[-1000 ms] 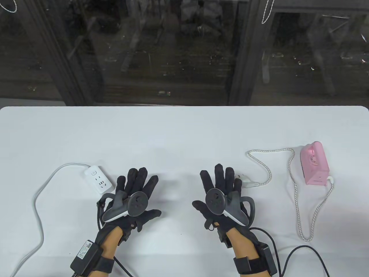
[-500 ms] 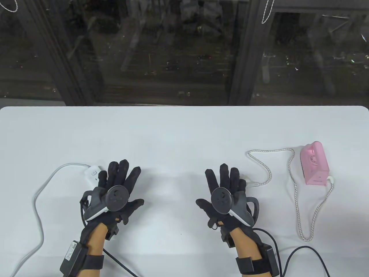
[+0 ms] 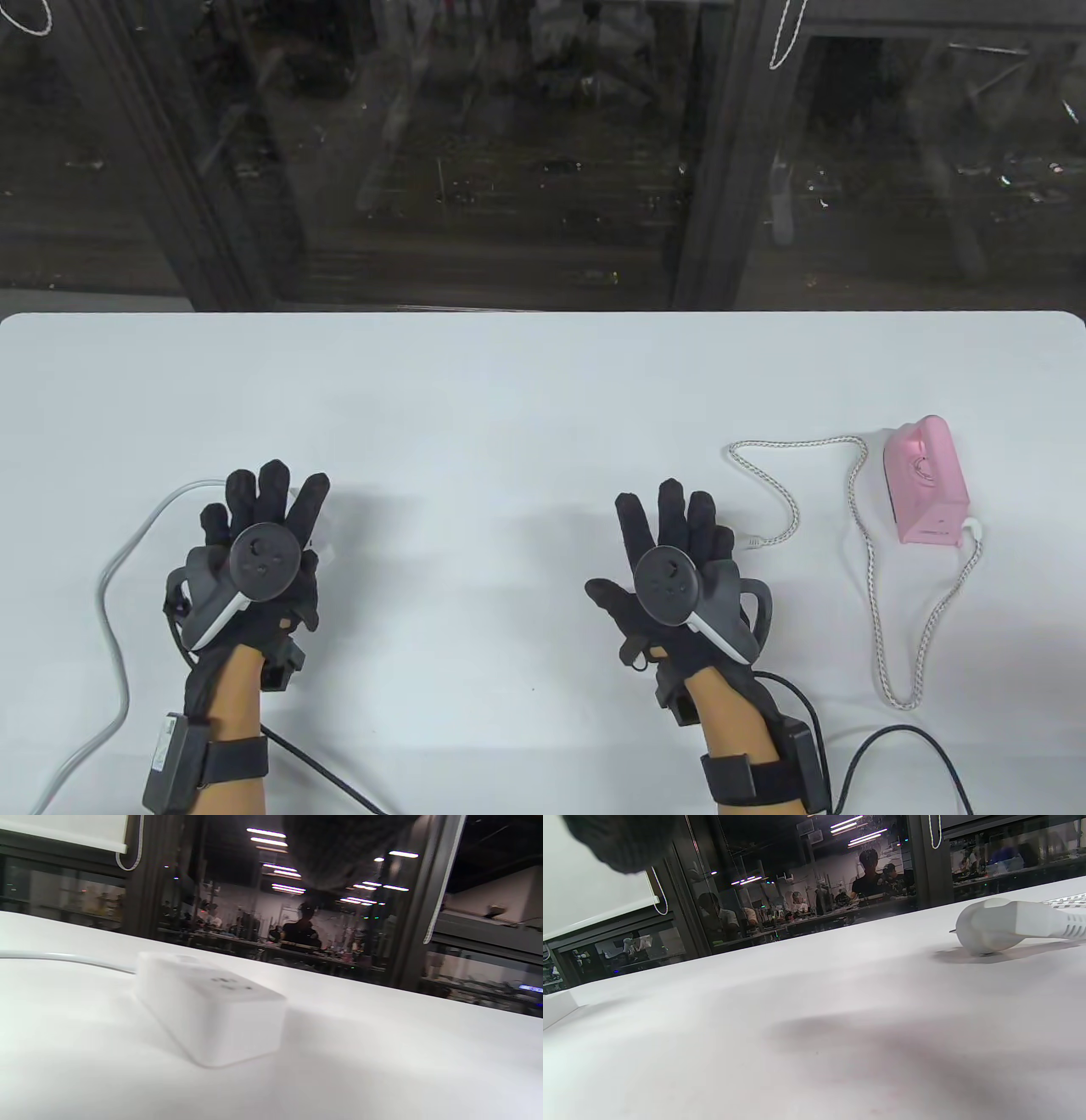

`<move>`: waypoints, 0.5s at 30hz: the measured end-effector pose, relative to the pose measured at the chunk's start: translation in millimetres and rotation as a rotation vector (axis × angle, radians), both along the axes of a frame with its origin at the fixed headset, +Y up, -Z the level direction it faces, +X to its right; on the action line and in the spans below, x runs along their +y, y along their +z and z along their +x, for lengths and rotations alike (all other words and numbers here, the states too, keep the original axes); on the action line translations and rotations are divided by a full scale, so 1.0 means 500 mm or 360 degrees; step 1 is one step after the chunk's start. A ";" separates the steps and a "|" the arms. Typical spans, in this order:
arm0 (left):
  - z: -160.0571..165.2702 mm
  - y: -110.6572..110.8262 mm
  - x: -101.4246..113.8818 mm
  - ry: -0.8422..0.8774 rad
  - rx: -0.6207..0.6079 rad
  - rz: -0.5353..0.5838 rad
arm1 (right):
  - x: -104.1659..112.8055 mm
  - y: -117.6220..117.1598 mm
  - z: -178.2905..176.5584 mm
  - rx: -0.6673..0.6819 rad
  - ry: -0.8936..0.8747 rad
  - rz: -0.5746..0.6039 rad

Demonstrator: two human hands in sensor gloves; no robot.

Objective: Plug the electric iron into the power strip

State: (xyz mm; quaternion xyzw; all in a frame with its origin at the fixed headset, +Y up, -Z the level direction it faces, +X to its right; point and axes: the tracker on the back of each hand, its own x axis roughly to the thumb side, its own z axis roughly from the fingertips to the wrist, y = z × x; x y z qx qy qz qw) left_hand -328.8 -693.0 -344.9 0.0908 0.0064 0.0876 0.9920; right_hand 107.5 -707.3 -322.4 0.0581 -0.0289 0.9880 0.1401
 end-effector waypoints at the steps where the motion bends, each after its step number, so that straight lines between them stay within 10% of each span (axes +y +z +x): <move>1: -0.006 -0.002 -0.003 0.0001 0.0019 -0.0016 | 0.001 0.001 0.000 -0.0001 0.0005 -0.0001; 15: -0.038 -0.054 -0.093 -0.0183 0.0222 -0.0499 | -0.003 -0.003 0.008 -0.0017 -0.0015 -0.0050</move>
